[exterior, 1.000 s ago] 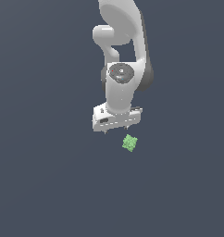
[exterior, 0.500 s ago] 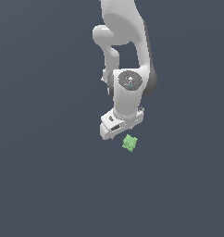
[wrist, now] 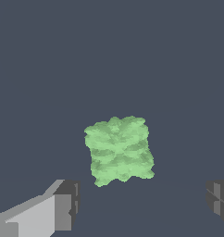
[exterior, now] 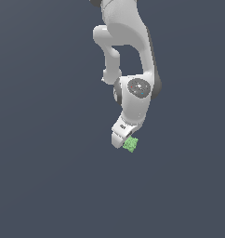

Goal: Pick up the object and move it to a goal position.

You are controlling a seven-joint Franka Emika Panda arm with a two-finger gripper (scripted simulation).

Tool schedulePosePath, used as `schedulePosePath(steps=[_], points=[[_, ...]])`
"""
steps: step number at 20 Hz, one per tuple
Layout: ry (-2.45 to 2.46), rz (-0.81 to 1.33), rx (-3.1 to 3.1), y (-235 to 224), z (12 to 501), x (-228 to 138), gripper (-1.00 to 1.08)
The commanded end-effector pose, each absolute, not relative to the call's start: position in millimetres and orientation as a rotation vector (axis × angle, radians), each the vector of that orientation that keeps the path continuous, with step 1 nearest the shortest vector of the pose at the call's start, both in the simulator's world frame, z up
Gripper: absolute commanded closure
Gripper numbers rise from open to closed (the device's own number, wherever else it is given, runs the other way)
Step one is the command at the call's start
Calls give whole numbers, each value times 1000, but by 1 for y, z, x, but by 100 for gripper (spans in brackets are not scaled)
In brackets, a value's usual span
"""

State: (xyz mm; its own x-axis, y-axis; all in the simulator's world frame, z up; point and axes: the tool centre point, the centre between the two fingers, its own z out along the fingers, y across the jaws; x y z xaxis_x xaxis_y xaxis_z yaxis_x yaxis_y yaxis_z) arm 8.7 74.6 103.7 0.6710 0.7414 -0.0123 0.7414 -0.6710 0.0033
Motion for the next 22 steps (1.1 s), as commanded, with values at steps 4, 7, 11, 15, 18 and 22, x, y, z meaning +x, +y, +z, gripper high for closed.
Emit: schedulePosePath(steps=[4, 7, 11, 15, 18, 22], points=[[1435, -6, 2791, 86, 96, 9, -92], [1489, -3, 2764, 90, 93, 10, -92], [1528, 0, 2745, 93, 91, 10, -92], [1525, -1, 2746, 93, 91, 10, -92], [1526, -1, 2746, 93, 85, 9, -92], [1529, -1, 2744, 93, 67, 9, -92]])
